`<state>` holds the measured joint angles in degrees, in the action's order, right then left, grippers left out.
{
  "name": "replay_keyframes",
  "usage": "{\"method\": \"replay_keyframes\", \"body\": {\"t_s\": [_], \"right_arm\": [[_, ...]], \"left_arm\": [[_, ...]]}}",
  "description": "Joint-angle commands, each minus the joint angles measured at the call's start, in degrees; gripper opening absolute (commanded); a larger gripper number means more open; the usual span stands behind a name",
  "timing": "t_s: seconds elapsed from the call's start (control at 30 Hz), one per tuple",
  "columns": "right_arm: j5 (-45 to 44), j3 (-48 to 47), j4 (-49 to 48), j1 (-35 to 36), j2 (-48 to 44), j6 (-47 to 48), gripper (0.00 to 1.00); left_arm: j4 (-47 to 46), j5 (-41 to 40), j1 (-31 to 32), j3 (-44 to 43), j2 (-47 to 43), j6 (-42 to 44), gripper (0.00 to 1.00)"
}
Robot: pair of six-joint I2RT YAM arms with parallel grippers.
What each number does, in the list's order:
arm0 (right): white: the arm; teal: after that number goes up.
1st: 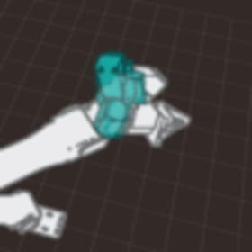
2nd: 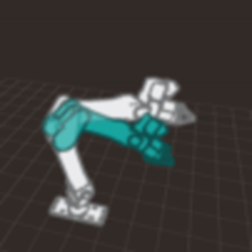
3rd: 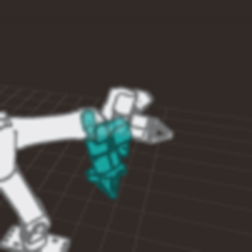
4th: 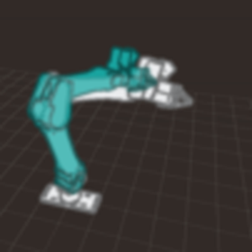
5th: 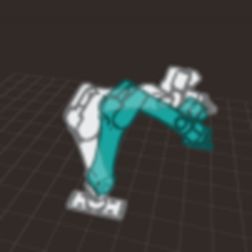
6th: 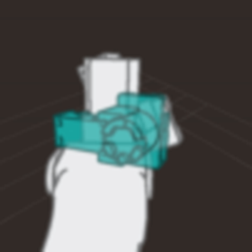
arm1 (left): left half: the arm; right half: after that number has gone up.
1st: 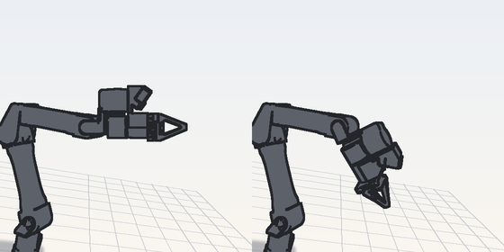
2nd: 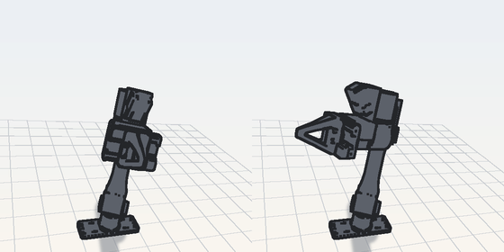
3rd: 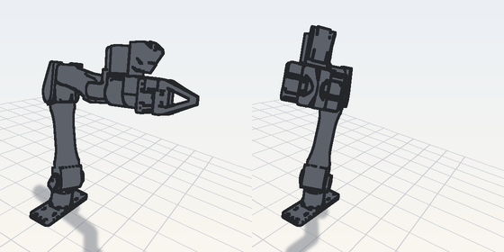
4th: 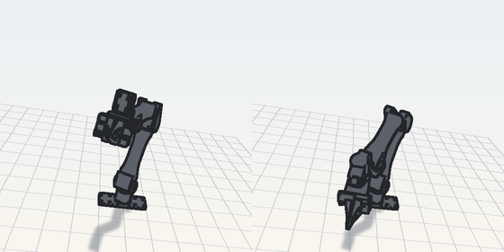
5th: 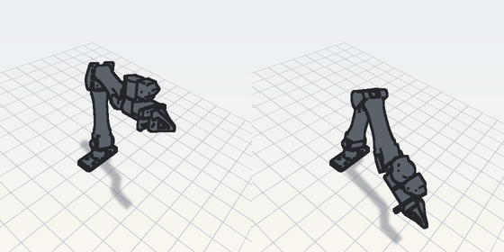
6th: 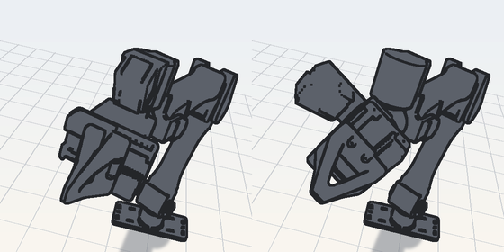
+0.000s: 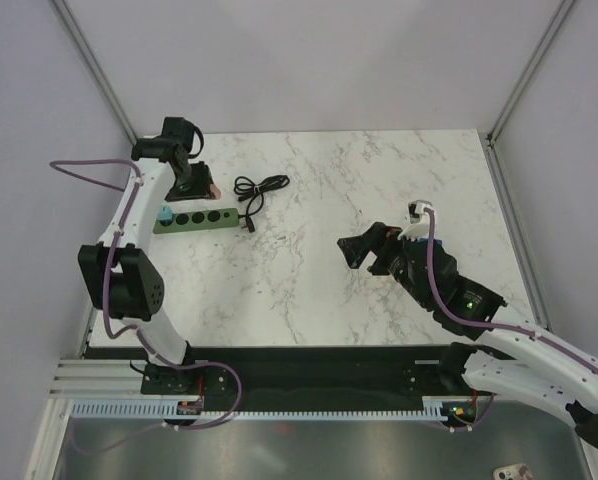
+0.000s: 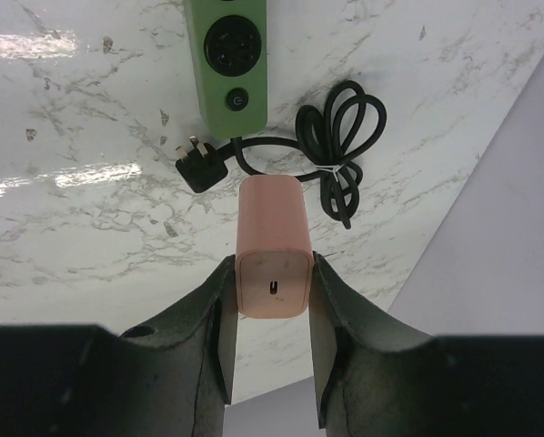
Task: Insert the plug
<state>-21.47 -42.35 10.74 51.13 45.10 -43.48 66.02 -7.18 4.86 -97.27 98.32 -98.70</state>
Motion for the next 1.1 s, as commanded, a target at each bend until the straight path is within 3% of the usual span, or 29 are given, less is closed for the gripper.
{"method": "replay_keyframes", "body": {"t_s": [0.0, 0.2, 0.5, 1.07], "right_arm": [[-1.2, -1.6, -1.8, -0.1, 0.5, 2.1, 0.94], [-2.3, -1.2, -2.0, -0.2, 1.3, 4.0, 0.95], [-3.7, -1.3, -2.7, -0.2, 2.4, 5.7, 0.95], [-5.3, -0.9, -5.1, -0.2, 4.7, 7.6, 0.95]], "left_arm": [[1.9, 2.1, -0.5, -5.2, 4.3, -8.8, 0.02], [7.6, 1.7, -1.3, -10.9, 12.1, -11.2, 0.02], [10.2, 1.3, -2.4, -12.1, 18.4, -10.3, 0.02], [15.1, -1.3, -4.4, -19.4, 24.4, -7.9, 0.02]]}}
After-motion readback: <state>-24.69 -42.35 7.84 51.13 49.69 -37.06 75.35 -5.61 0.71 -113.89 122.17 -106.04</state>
